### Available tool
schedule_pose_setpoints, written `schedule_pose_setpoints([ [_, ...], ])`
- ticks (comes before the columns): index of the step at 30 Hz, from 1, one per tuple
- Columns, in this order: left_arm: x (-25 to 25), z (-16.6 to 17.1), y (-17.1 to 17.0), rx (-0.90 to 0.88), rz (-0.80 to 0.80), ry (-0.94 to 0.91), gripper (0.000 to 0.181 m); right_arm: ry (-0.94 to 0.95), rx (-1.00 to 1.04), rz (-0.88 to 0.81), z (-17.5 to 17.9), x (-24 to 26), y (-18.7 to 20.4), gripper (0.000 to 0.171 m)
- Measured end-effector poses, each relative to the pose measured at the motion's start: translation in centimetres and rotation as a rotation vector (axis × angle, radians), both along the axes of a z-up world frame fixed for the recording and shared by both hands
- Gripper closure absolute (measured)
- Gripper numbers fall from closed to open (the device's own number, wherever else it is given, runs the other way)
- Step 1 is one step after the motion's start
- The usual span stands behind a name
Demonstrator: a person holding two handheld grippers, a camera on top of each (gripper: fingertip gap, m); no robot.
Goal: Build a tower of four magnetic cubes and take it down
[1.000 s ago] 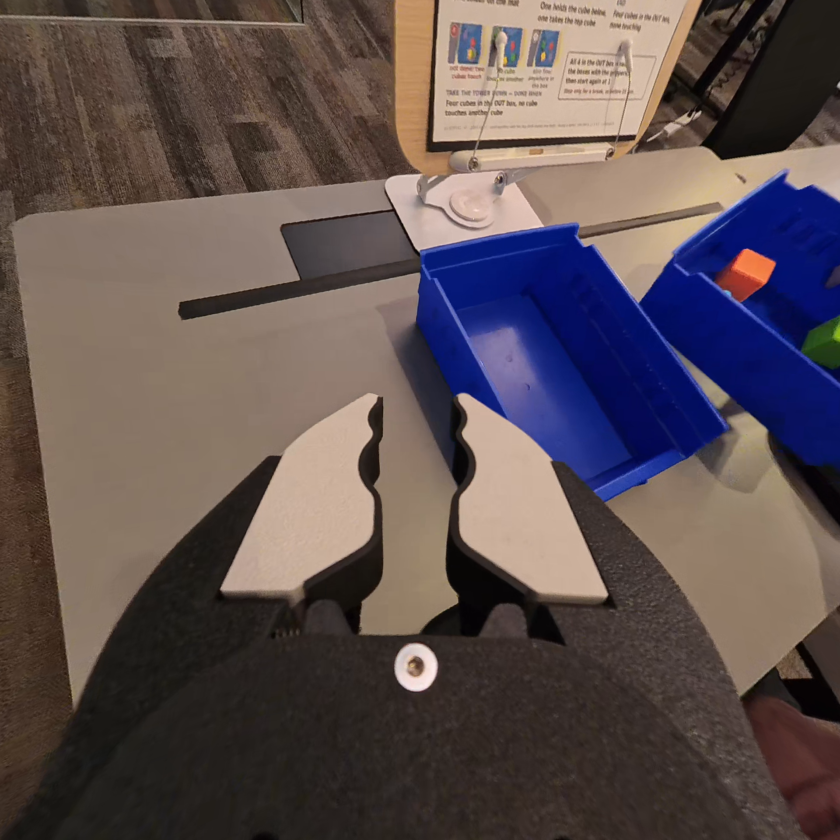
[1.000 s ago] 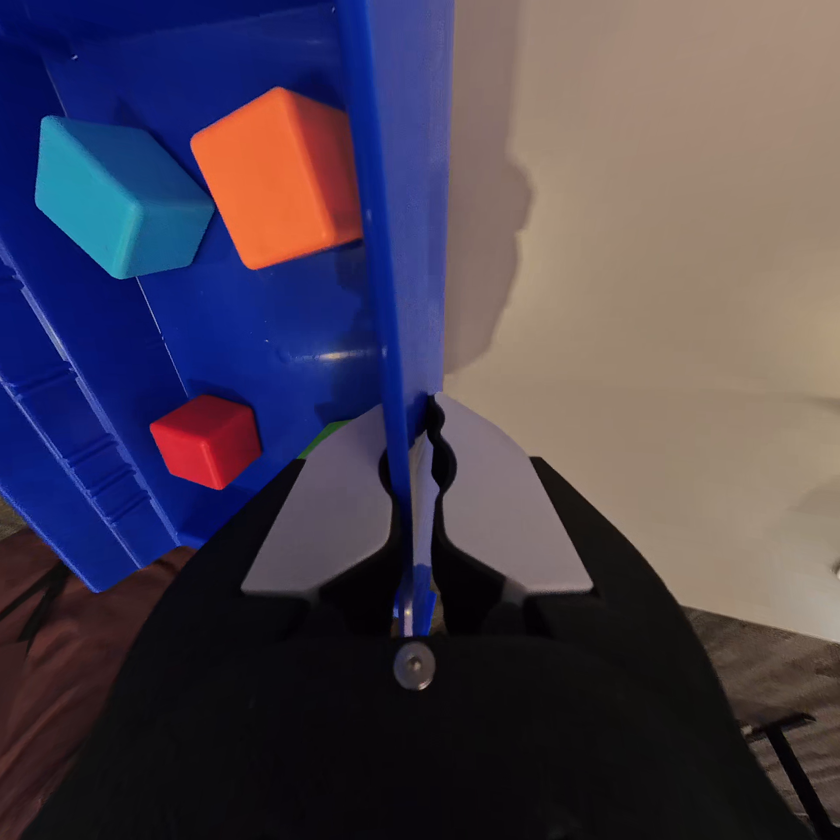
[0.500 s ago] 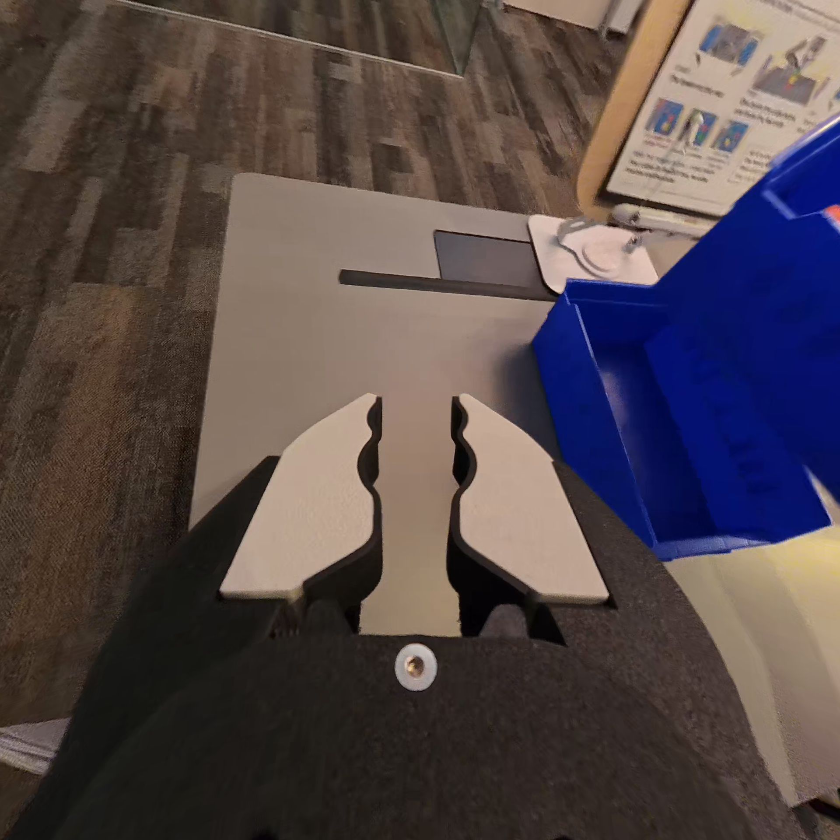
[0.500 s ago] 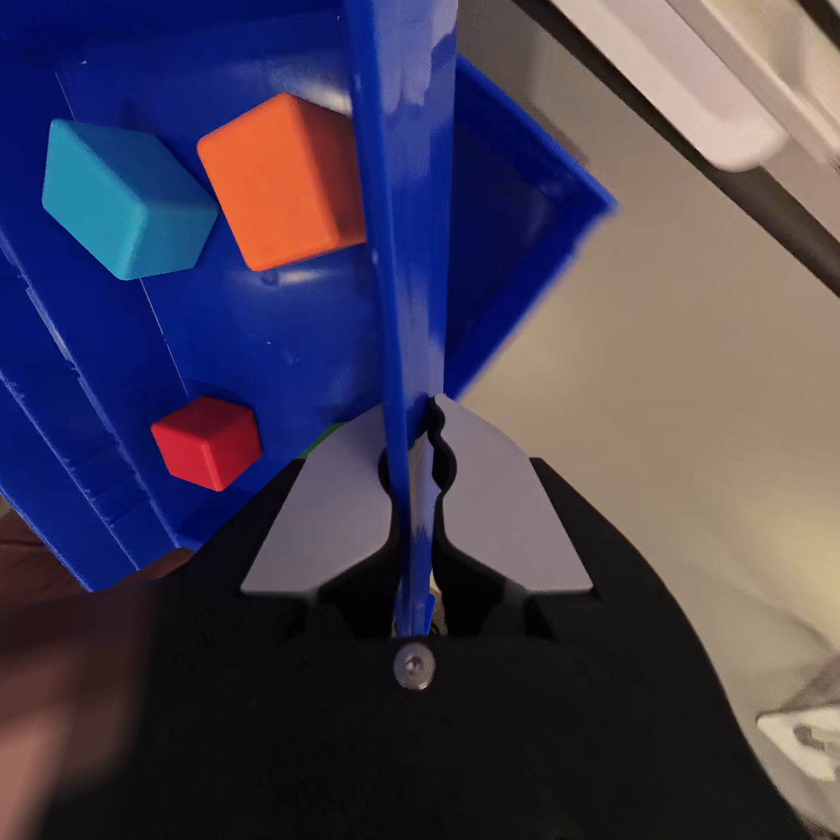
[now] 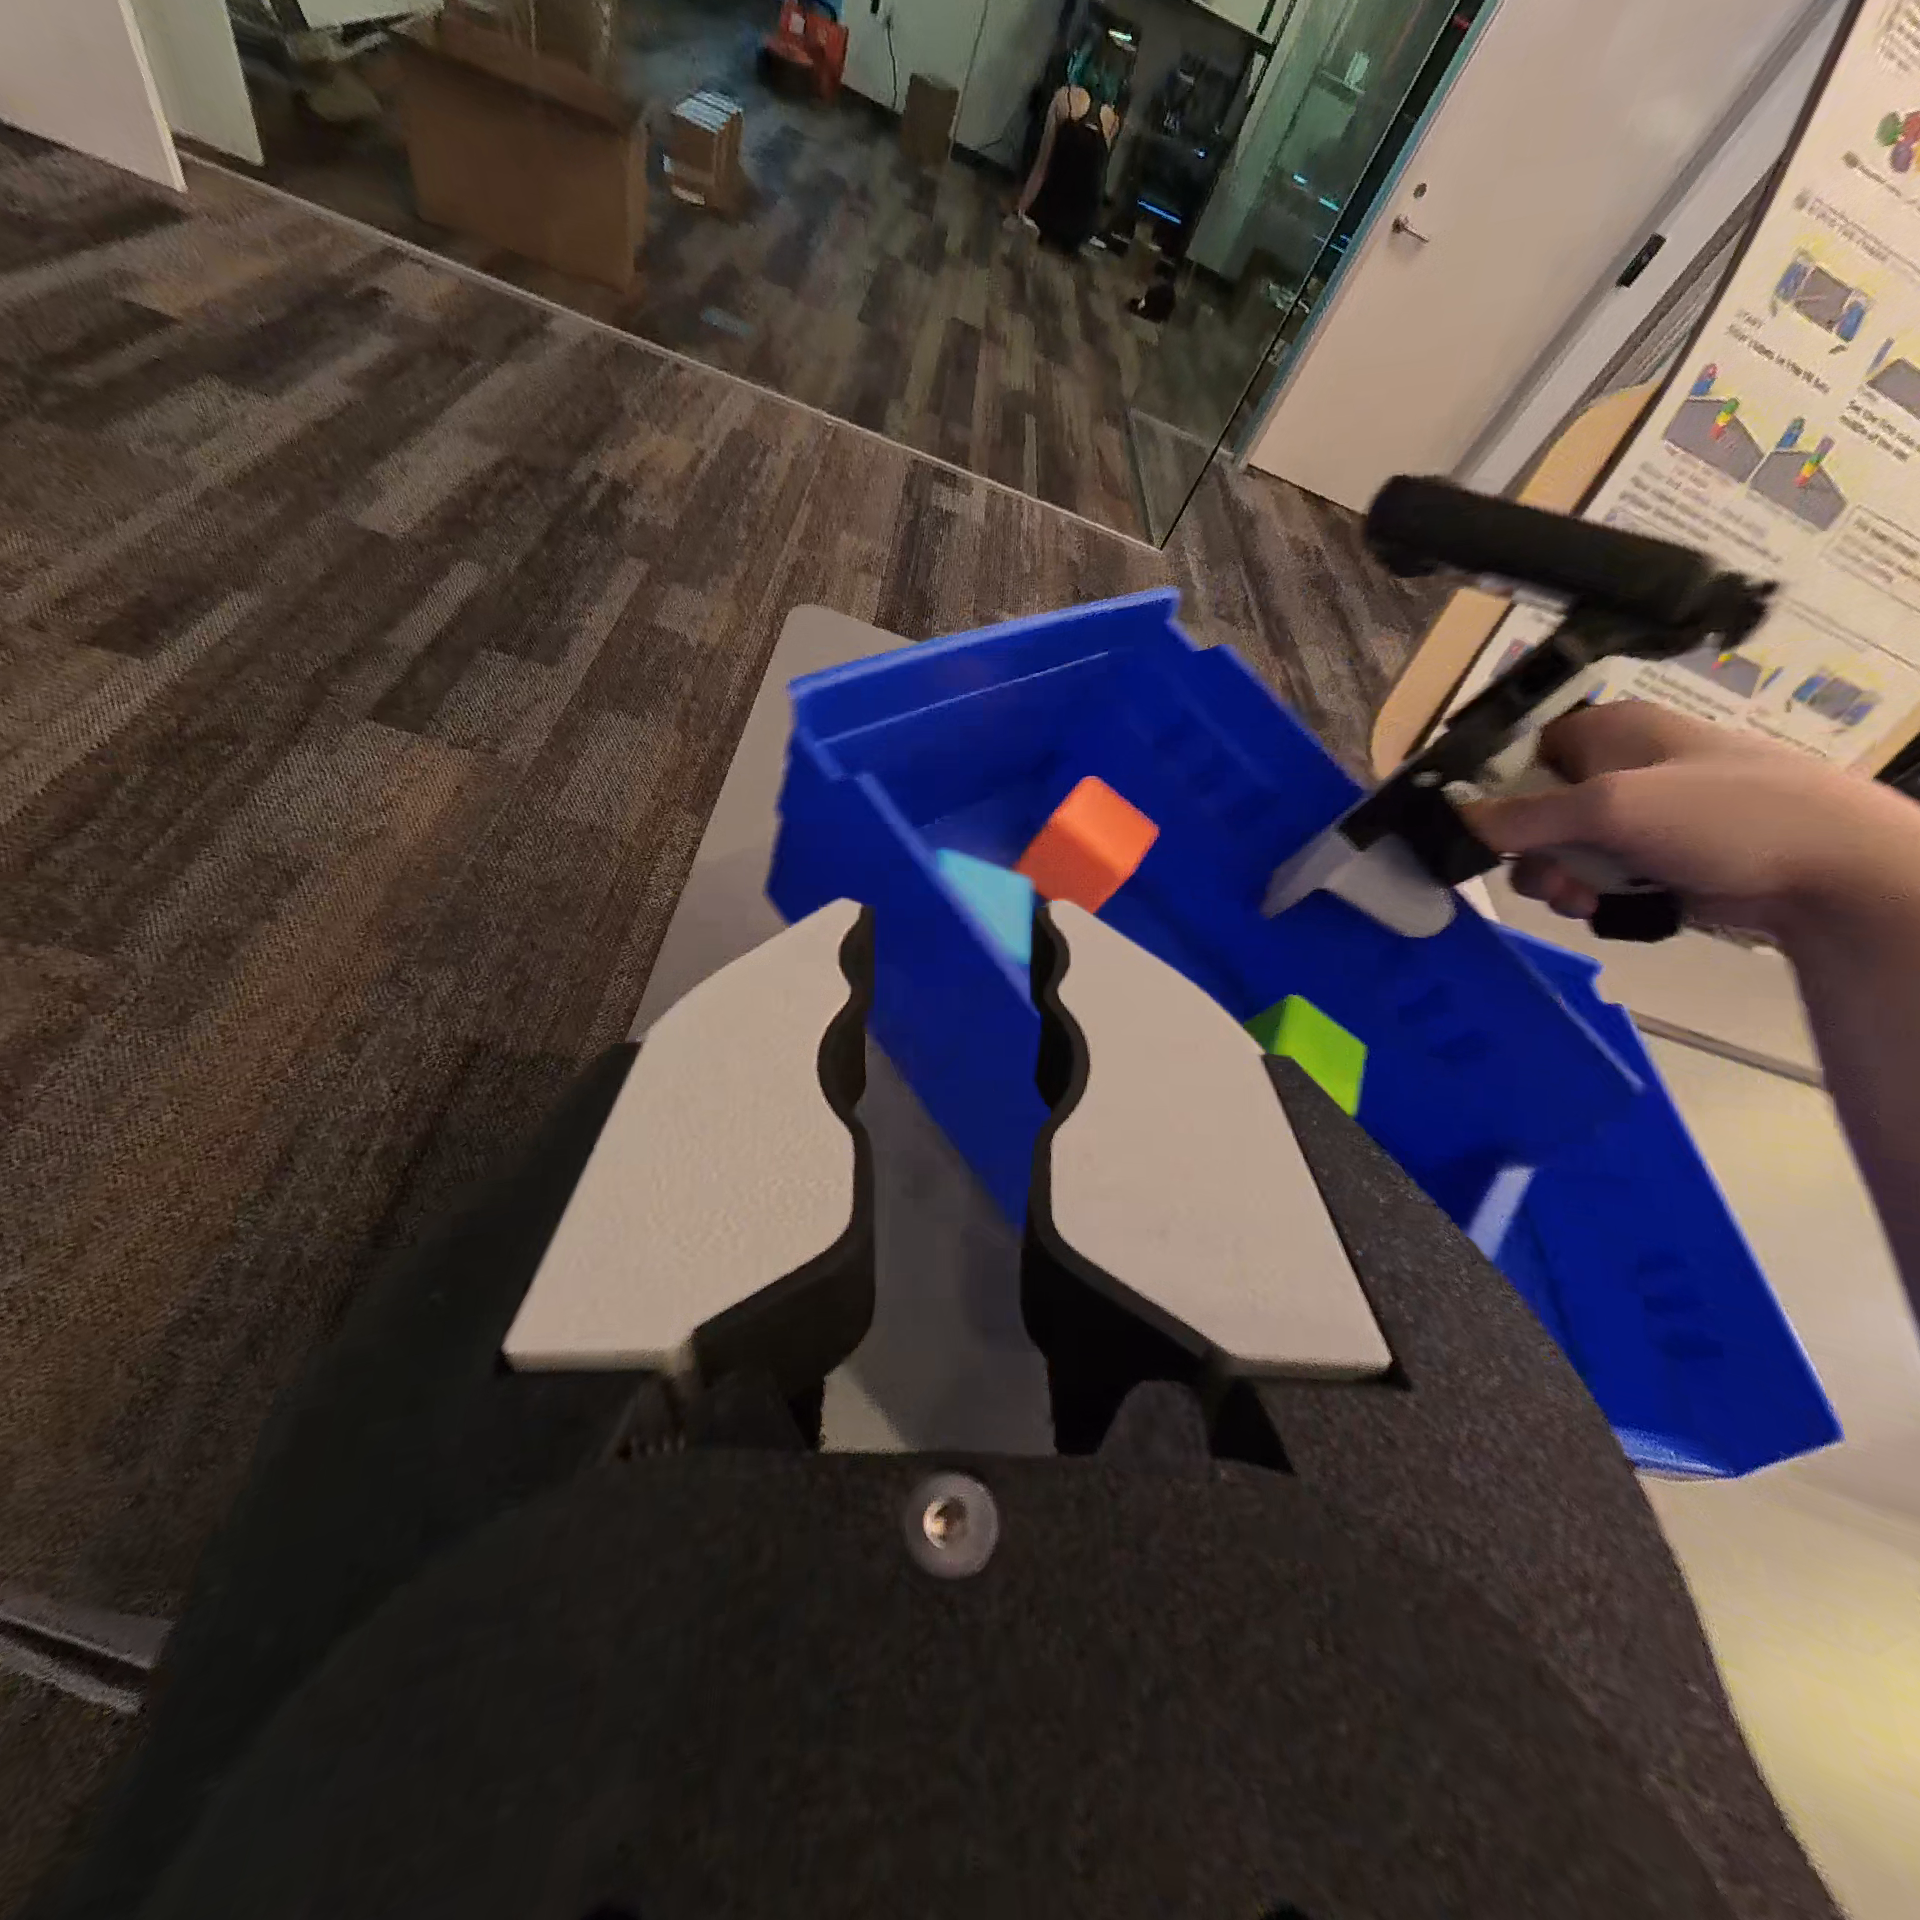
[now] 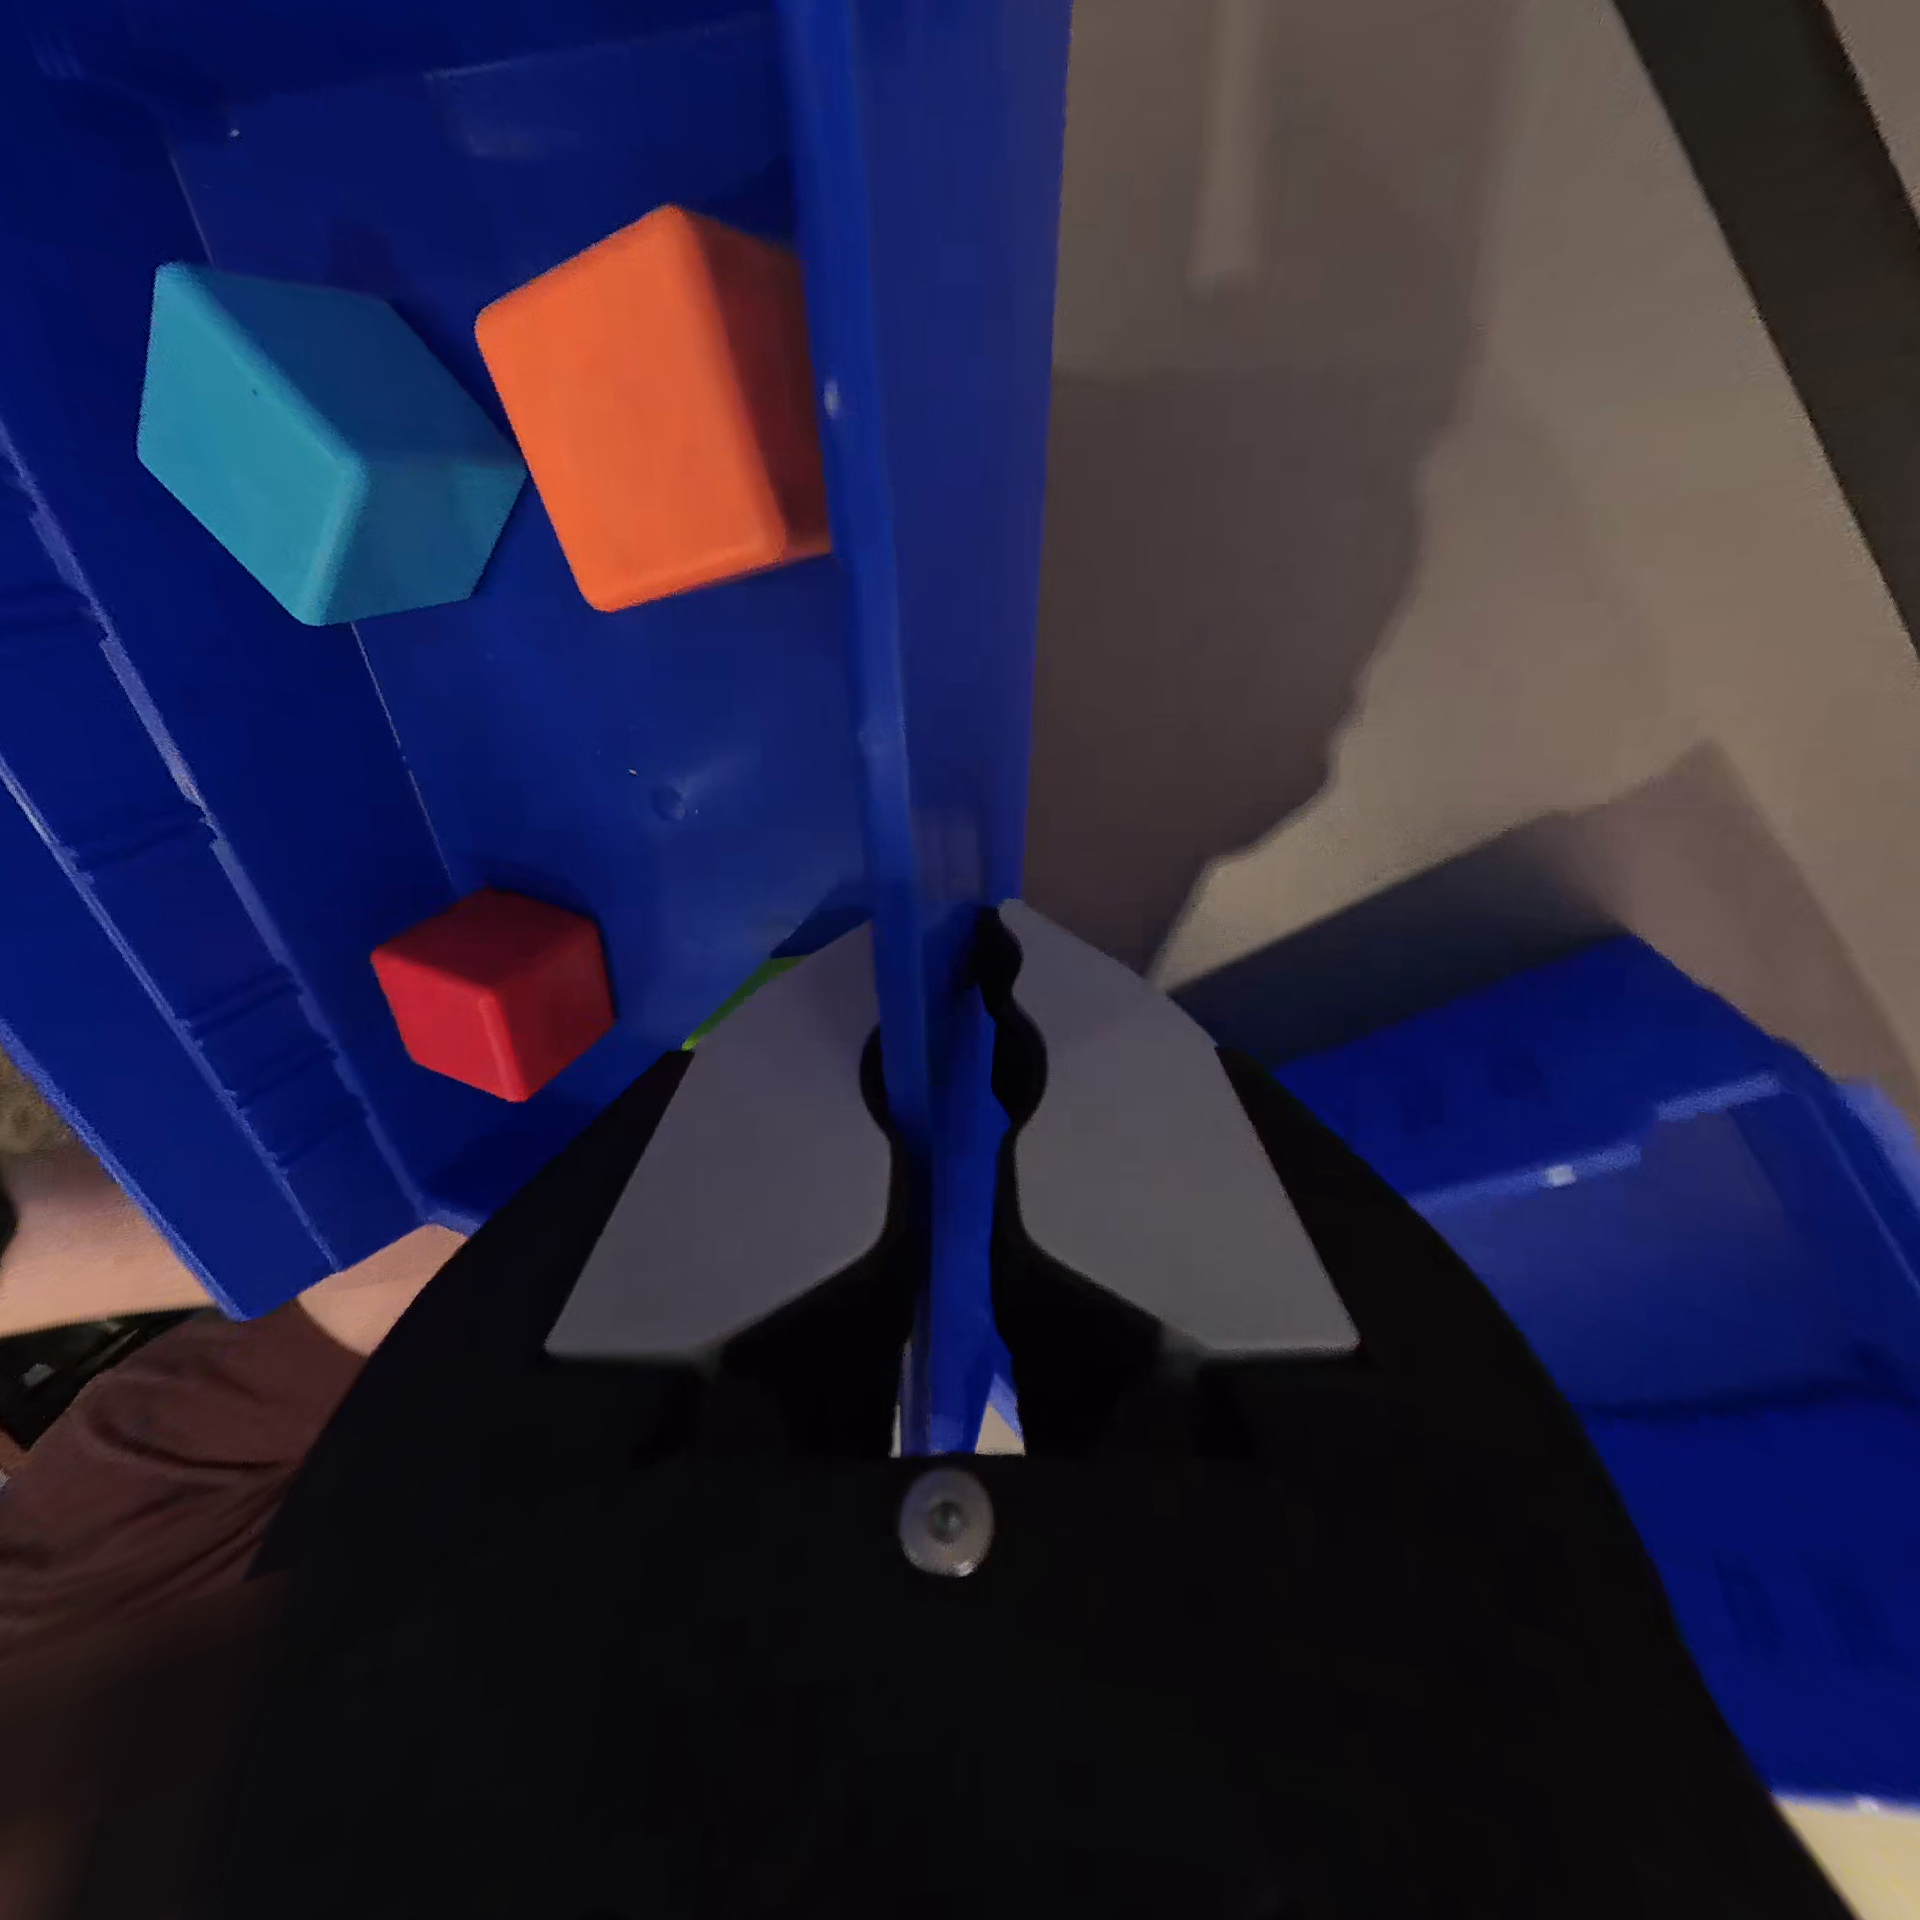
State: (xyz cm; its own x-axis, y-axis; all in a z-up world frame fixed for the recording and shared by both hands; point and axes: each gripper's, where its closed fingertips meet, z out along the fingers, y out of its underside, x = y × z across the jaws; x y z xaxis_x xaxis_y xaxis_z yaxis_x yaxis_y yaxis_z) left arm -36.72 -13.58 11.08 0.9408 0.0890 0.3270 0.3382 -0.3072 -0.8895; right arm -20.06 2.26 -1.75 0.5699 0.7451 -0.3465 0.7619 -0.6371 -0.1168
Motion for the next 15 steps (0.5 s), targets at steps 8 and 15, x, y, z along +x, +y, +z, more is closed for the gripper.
schedule_pose_setpoints([
  [8, 1.9, -0.6, 0.9, -0.048, -0.081, 0.026, 0.153, -0.055, -0.013, -0.031, -6.2, -2.6, 0.2, 0.159],
  [15, 2.3, -2.2, 1.8, -0.119, -0.111, 0.020, 0.150, -0.045, -0.066, -0.105, -9.1, -2.4, -0.1, 0.154],
])
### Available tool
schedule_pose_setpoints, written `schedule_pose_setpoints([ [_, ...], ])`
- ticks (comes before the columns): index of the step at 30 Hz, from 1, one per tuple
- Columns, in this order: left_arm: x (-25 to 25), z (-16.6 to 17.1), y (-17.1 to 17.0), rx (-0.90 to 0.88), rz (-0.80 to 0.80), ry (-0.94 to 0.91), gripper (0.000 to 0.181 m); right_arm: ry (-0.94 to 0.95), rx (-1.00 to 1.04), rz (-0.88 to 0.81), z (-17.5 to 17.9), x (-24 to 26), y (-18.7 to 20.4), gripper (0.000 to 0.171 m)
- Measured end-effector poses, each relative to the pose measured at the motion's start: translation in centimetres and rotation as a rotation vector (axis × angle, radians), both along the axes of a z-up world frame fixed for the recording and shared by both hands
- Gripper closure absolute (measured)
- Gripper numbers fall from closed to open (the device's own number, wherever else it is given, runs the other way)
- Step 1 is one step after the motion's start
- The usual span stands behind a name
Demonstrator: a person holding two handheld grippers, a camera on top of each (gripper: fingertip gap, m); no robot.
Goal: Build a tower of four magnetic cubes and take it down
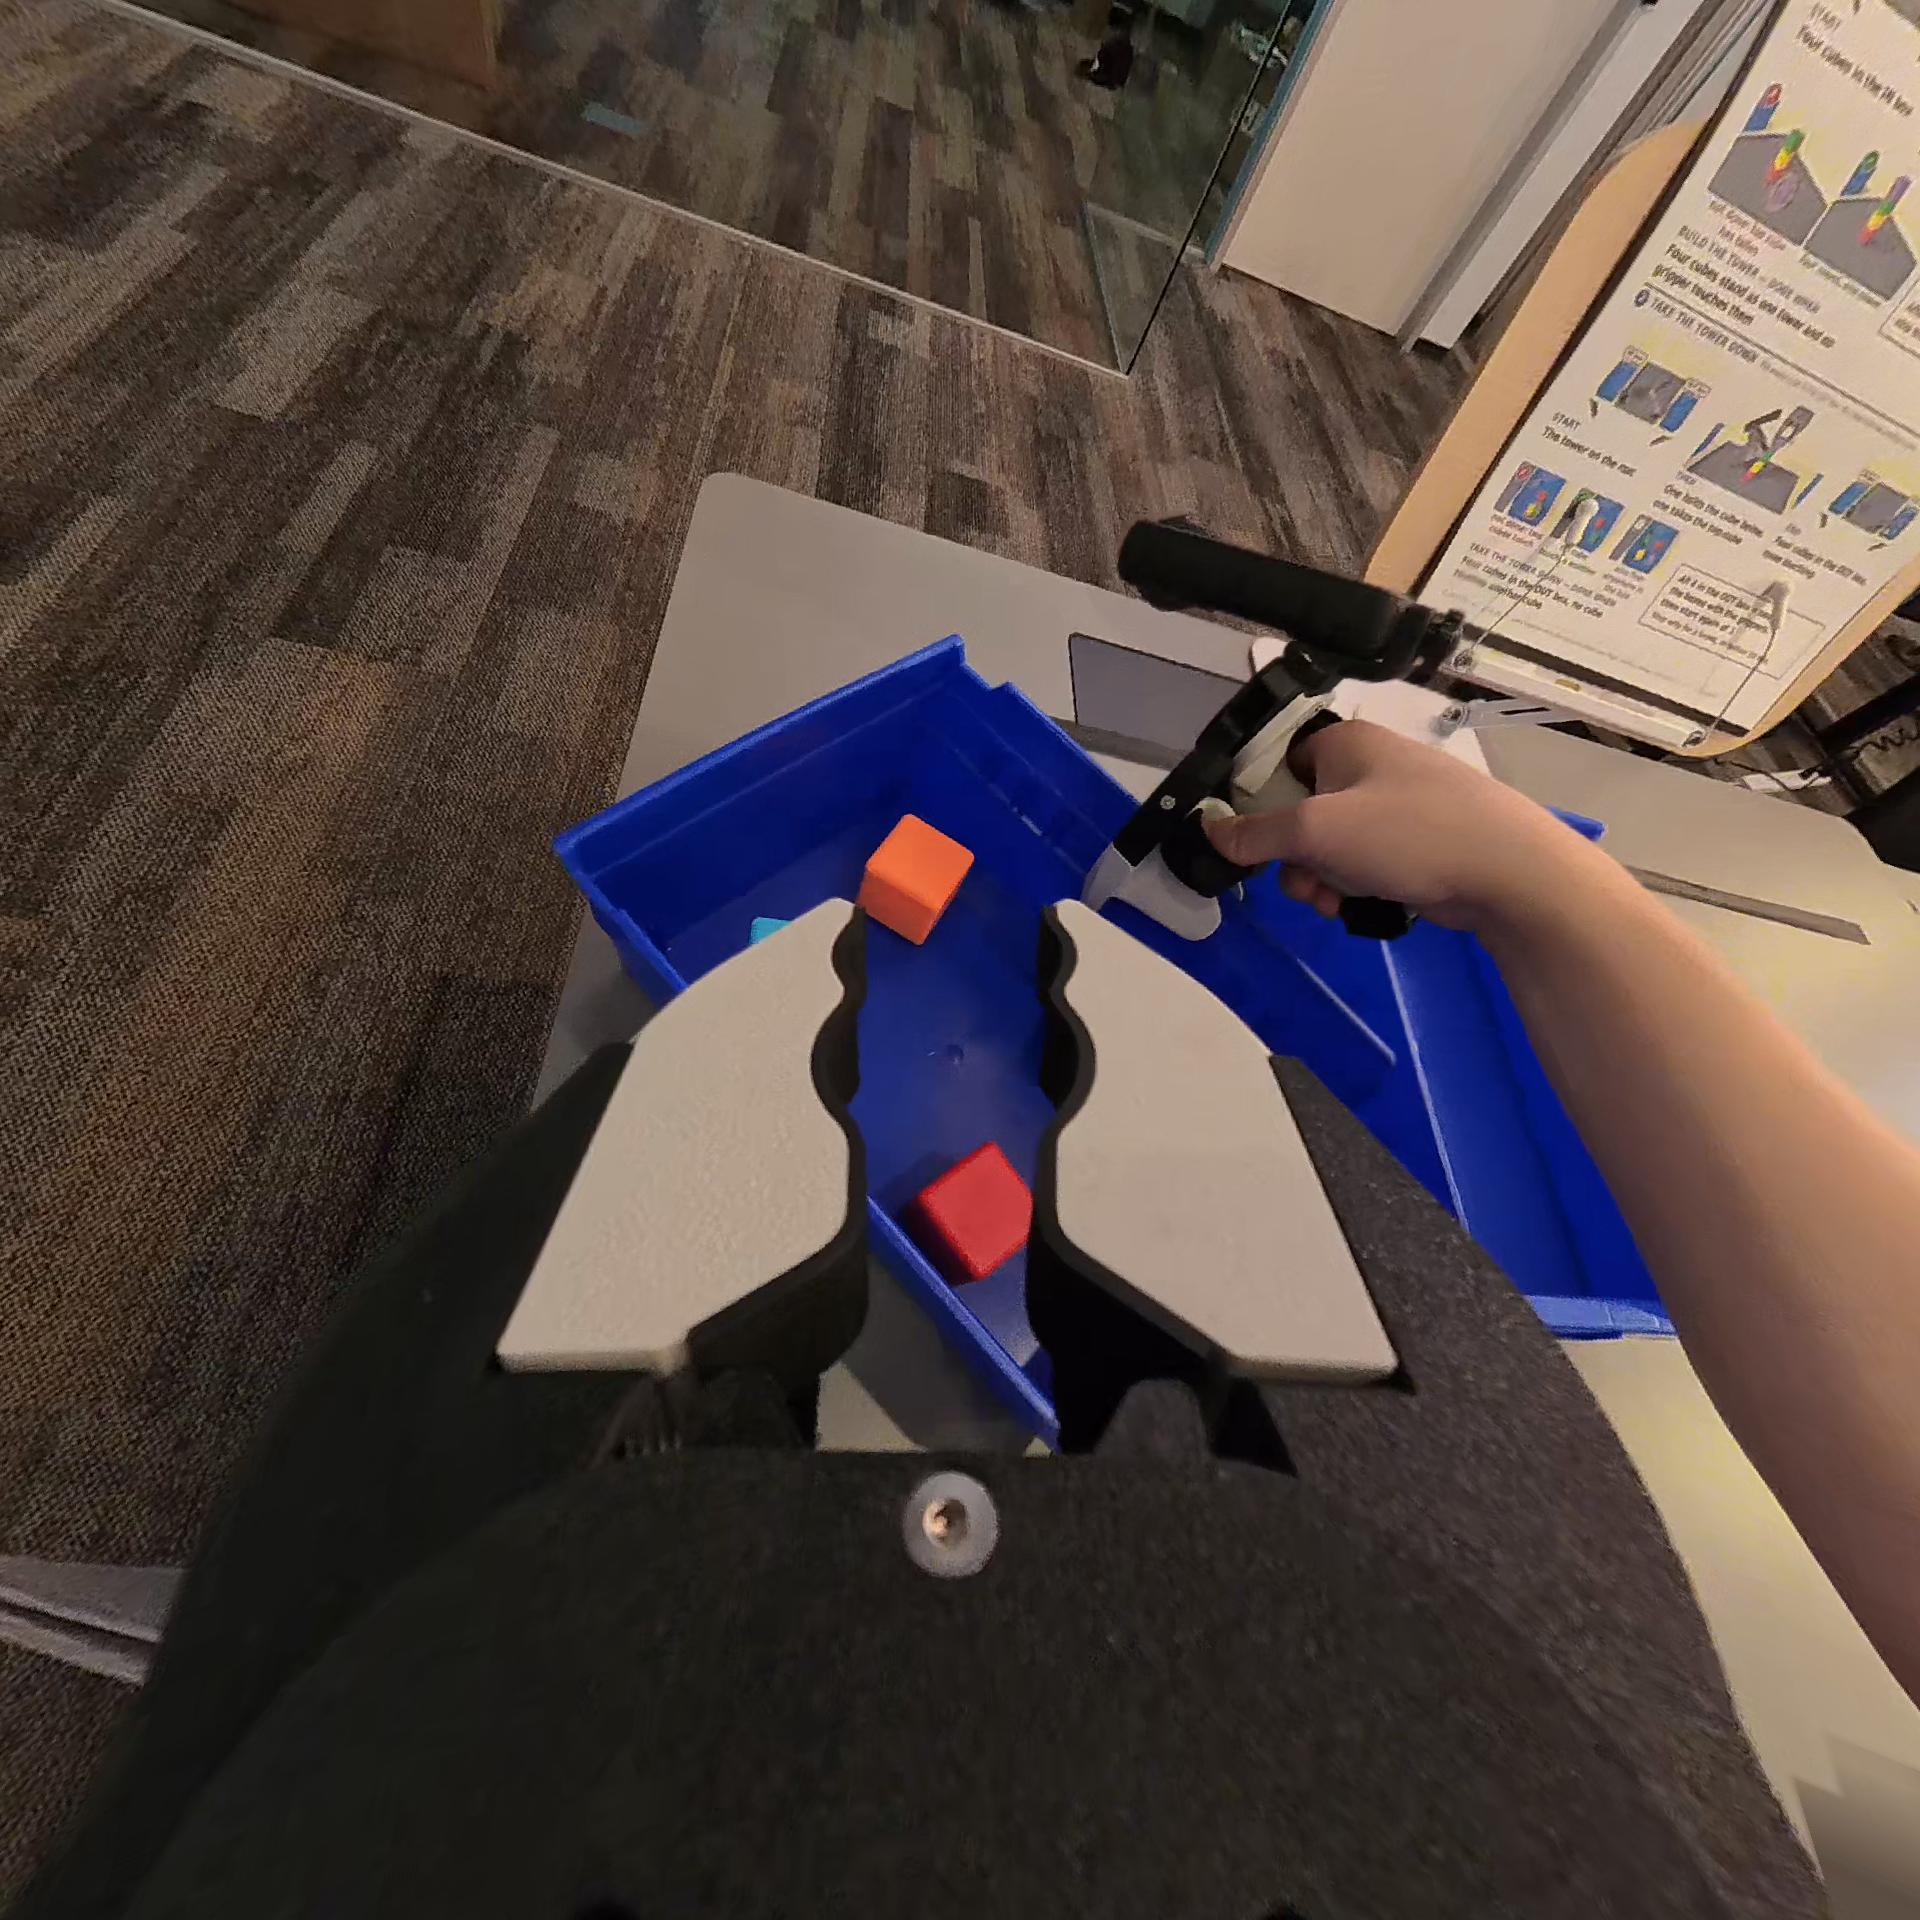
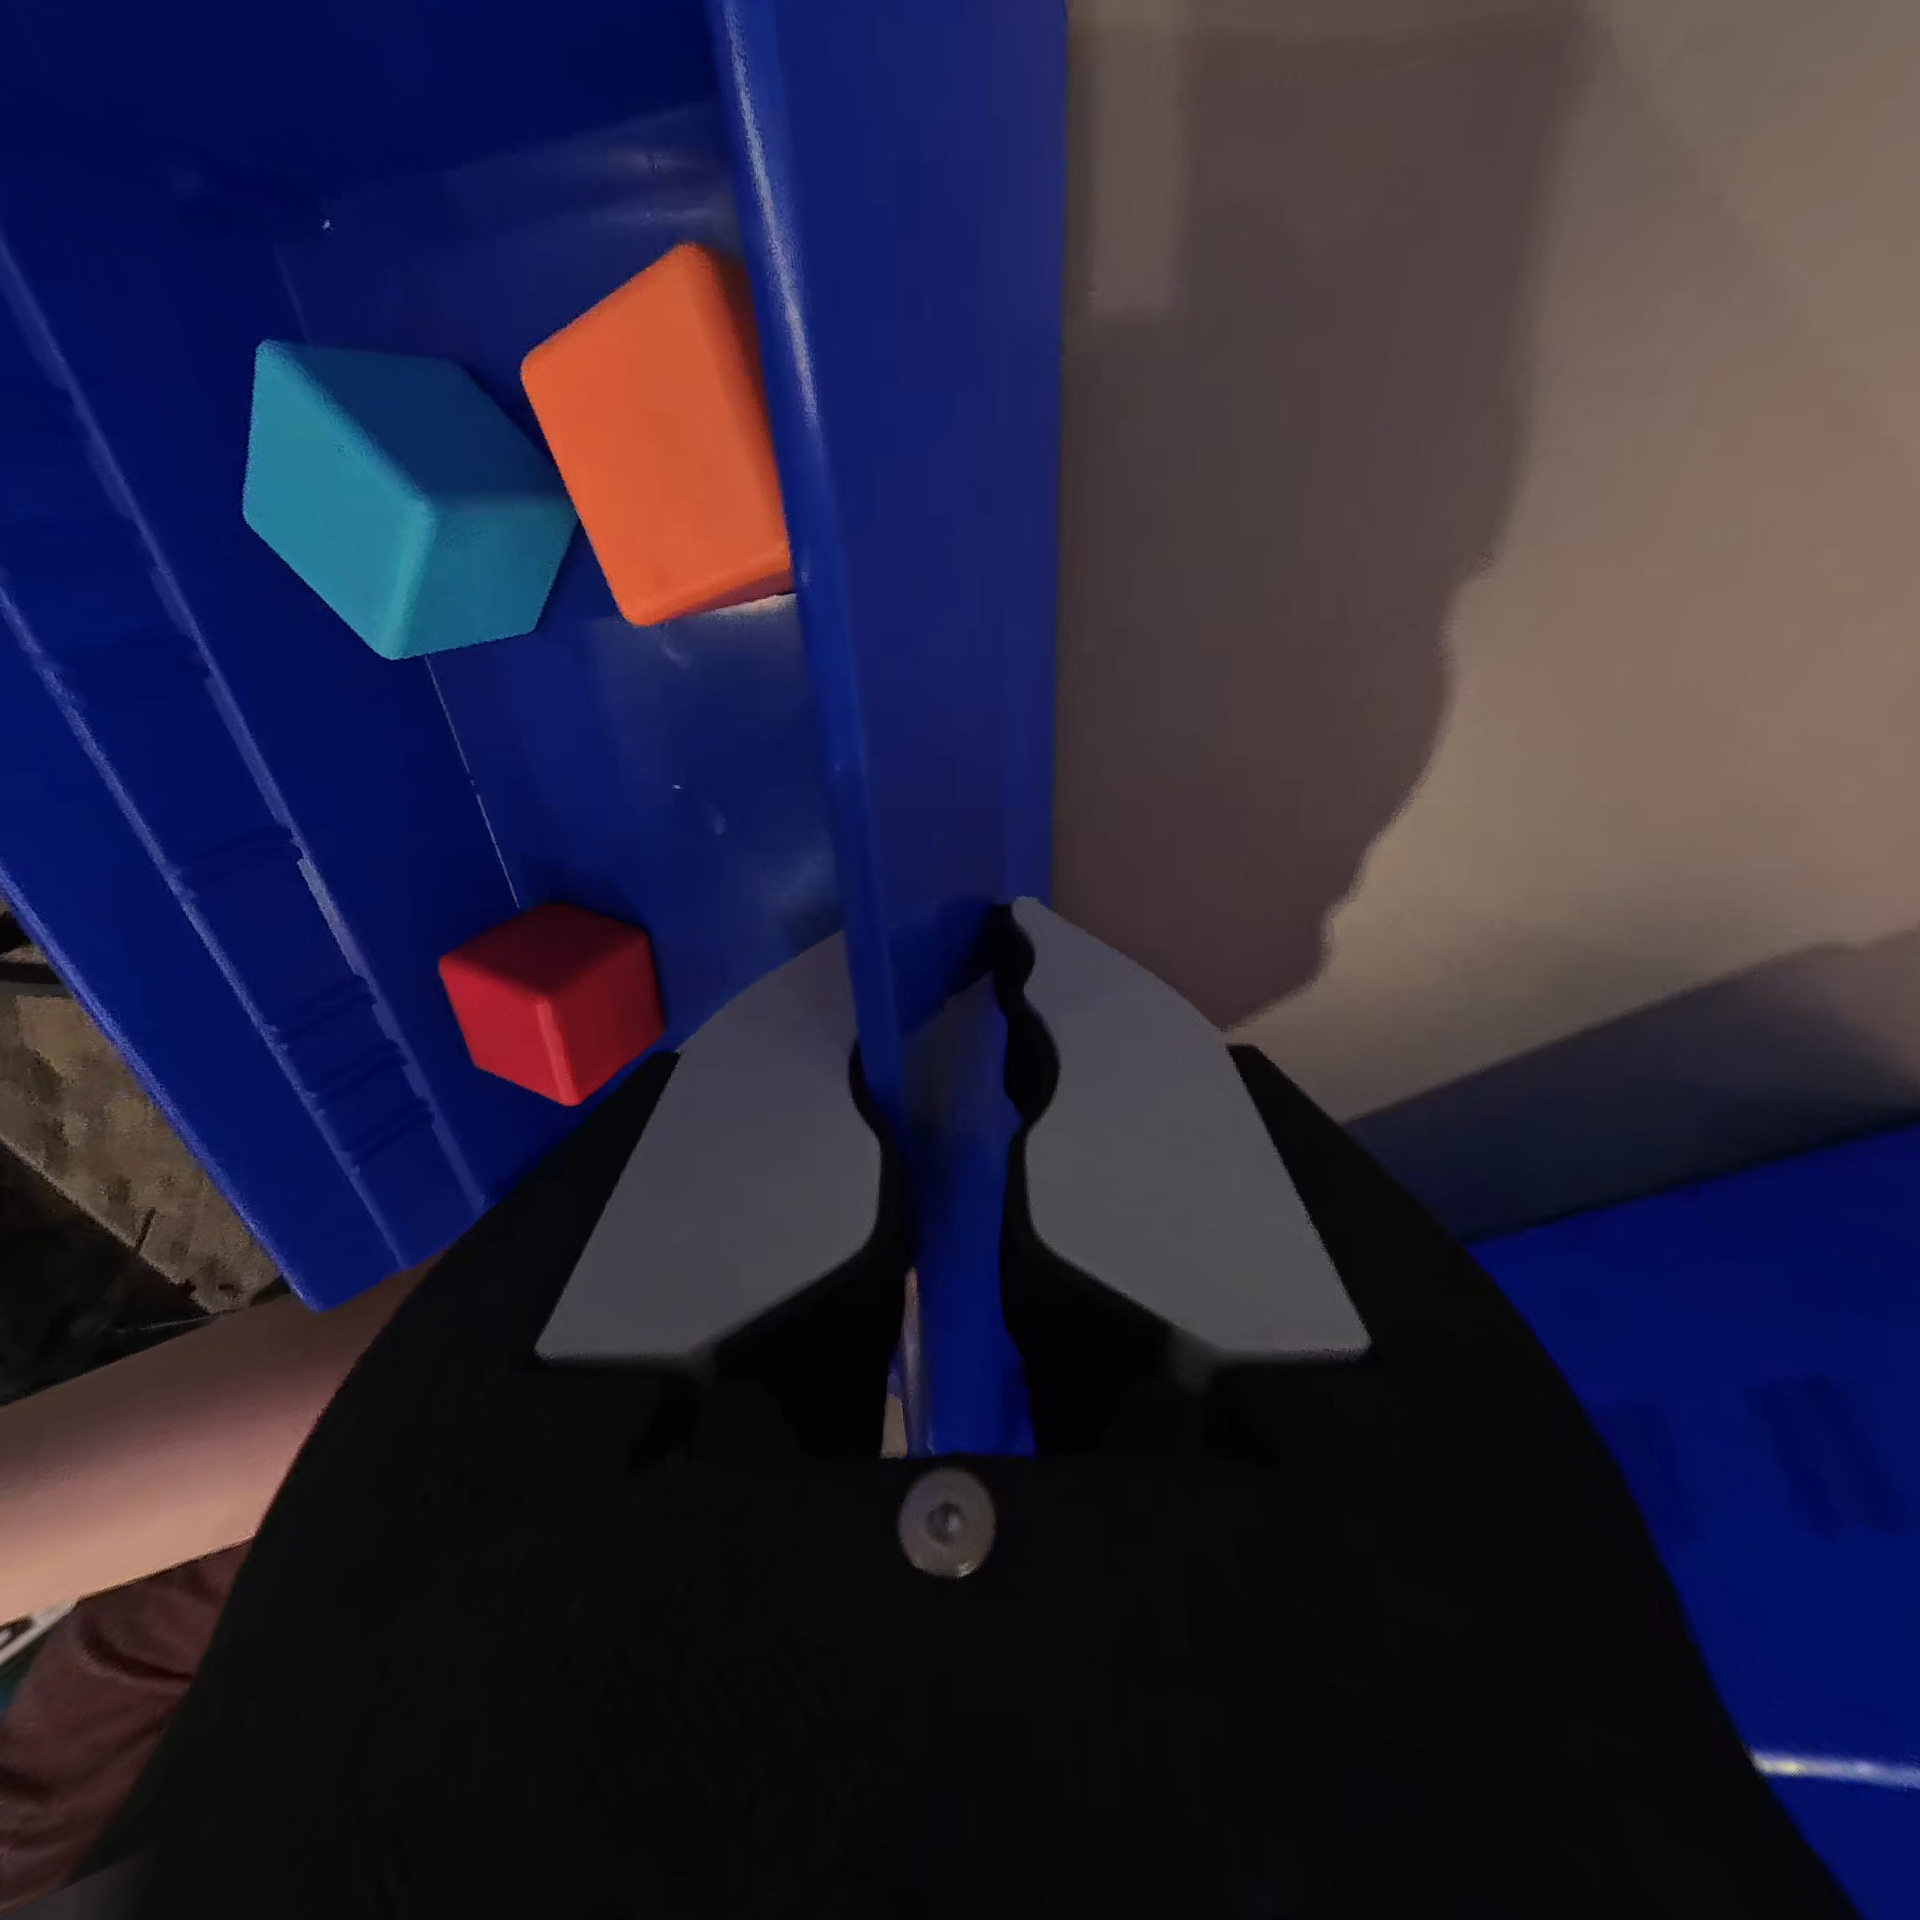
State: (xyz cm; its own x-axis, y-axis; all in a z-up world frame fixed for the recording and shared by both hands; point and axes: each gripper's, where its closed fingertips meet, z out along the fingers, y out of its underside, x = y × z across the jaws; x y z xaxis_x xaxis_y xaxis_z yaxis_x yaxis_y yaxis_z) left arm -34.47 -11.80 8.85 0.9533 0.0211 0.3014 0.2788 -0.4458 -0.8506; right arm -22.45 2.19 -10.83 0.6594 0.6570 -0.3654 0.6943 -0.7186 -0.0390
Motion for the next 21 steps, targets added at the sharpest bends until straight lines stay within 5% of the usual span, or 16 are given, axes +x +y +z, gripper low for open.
schedule_pose_setpoints([
  [4, 0.0, -1.4, 0.2, -0.066, -0.013, -0.011, 0.147, 0.130, 0.086, 0.047, 1.3, -0.4, 0.8, 0.153],
  [8, -0.5, -4.7, -0.5, -0.227, -0.029, -0.037, 0.143, 0.317, 0.618, 0.066, 9.2, 2.0, 4.1, 0.143],
  [11, -1.8, -7.2, -0.9, -0.340, 0.005, -0.039, 0.135, 0.200, 0.902, -0.009, 13.3, 10.3, 4.2, 0.119],
  [14, -0.8, -9.1, -1.2, -0.430, -0.061, -0.118, 0.140, -0.068, 0.897, -0.181, 12.2, 22.0, 3.9, 0.097],
  [17, -0.6, -9.0, -0.8, -0.432, -0.061, -0.121, 0.144, -0.138, 0.792, -0.368, 9.5, 30.5, 3.6, 0.095],
  [21, -0.1, -7.1, -0.2, -0.354, -0.049, -0.066, 0.143, -0.129, 0.497, -0.421, 3.1, 34.3, 1.5, 0.100],
])
